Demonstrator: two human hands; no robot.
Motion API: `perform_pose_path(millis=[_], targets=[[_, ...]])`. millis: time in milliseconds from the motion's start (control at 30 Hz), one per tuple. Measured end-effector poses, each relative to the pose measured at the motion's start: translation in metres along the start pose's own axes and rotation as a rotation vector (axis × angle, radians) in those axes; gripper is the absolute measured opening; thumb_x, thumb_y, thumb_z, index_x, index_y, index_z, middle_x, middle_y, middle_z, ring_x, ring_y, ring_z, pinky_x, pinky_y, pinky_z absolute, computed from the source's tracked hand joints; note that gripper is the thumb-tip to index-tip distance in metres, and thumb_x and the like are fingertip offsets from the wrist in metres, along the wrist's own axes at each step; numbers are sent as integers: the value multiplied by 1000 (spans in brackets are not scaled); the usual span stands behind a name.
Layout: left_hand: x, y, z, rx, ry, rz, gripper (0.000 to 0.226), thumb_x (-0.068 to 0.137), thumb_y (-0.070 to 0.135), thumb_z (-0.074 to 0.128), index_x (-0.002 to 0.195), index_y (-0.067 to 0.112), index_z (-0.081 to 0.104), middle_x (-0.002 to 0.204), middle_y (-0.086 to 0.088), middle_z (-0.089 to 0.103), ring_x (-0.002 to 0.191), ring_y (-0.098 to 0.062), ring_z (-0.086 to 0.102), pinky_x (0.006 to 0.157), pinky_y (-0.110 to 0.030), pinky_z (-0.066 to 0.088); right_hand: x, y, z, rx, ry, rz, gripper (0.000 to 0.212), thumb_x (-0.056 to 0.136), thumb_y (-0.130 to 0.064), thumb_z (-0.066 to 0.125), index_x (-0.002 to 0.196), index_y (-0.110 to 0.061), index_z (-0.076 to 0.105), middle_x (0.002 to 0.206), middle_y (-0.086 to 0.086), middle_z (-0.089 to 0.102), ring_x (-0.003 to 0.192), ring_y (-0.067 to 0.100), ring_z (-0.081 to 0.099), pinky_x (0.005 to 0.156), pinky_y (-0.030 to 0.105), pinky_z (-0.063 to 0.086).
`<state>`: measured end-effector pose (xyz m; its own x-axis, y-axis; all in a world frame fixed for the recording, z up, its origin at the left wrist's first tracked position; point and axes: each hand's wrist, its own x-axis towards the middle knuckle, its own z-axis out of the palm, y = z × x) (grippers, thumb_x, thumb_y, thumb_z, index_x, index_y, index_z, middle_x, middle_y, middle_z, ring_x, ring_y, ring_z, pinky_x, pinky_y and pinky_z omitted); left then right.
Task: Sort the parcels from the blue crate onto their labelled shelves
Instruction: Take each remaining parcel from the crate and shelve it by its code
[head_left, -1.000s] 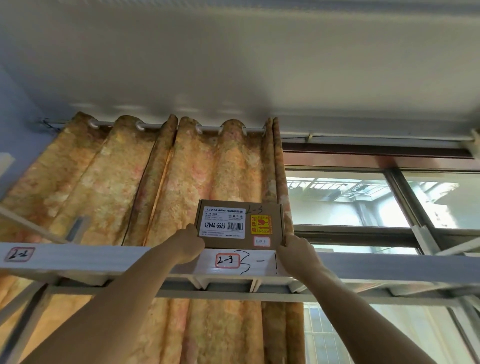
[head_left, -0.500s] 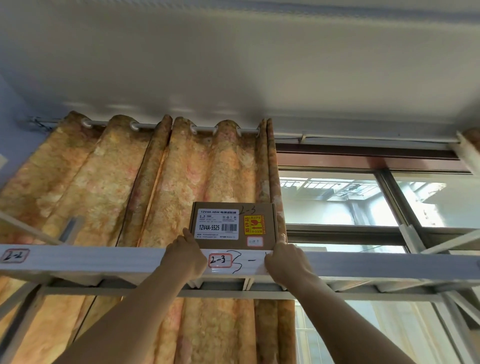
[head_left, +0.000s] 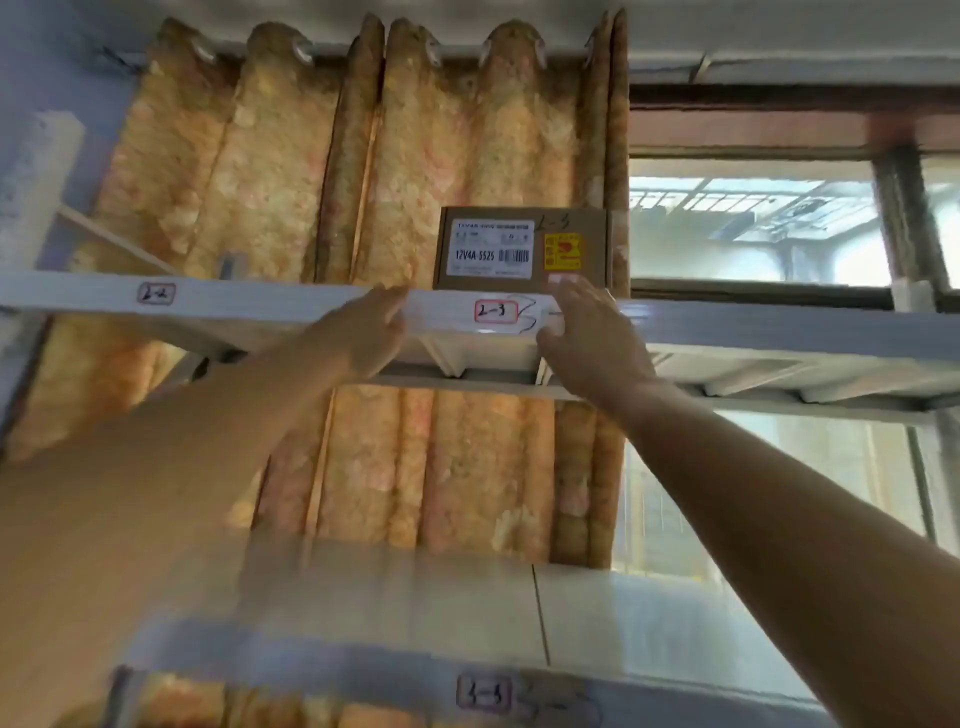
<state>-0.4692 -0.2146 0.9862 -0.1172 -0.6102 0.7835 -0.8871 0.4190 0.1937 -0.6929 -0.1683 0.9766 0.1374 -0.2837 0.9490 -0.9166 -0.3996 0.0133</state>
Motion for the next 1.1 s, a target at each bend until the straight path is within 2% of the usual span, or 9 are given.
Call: perform_pose_path(millis=[100,200,333,400,600,700,833,967,1100], targets=[[-44,-27,1,93,-84,-24,53,101,30,26,150,22,8,159,-1,2,146,-19,8,115,-32,12,-23,-42,37,45,-206,-50,50,93,-21,45,142,-12,38,147,10,39,135,26,33,109,37,29],[-99,-58,0,249,-187,-106,52,101,26,28,150,17,13,158,-6,15,142,-24,21,112,-33,20,-57,-89,82,151,-426,-108,48,94,-22,42,141,-11,38,148,12,37,135,29,34,107,38,32],[-186,-112,-14,328,-298,-376,52,101,27,28,149,12,16,156,-9,21,132,-20,34,104,-29,27,-113,-157,138,285,-693,-172,50,97,-25,39,144,-10,33,151,10,33,137,29,31,108,40,32],[-236,-143,-31,418,-325,-496,50,101,25,29,148,10,22,154,-12,24,136,-26,33,111,-35,27,-142,-195,159,337,-805,-248,51,99,-25,36,147,-11,27,154,9,28,139,28,29,112,39,28],[-411,-204,-80,569,-497,-796,52,103,26,21,150,13,6,159,-5,3,146,-21,11,117,-32,9,-241,-313,191,599,-963,-397,48,99,-24,37,145,-11,34,152,10,34,140,28,31,116,39,23],[-501,-215,-94,599,-496,-920,51,102,24,27,149,12,13,159,-7,9,144,-22,16,115,-30,14,-303,-356,195,677,-1108,-454,52,100,-26,39,147,-7,29,154,12,28,142,29,25,116,36,19],[-612,-227,-97,526,-621,-1112,52,103,25,22,150,12,4,159,-7,-2,146,-22,7,119,-33,11,-394,-403,197,758,-1287,-415,54,99,-23,43,147,-3,26,153,16,30,140,31,29,114,36,24],[-692,-239,-93,524,-691,-1190,52,102,25,21,150,11,6,159,-7,2,146,-22,9,118,-37,14,-477,-455,198,734,-1443,-623,60,102,-31,36,152,-8,12,161,7,9,148,21,7,120,32,5],[-755,-259,-98,479,-753,-1268,54,101,27,23,151,15,6,159,-5,6,145,-23,16,117,-41,20,-523,-500,206,722,-1520,-652,59,100,-30,41,152,-13,19,160,3,14,148,20,10,120,33,14]])
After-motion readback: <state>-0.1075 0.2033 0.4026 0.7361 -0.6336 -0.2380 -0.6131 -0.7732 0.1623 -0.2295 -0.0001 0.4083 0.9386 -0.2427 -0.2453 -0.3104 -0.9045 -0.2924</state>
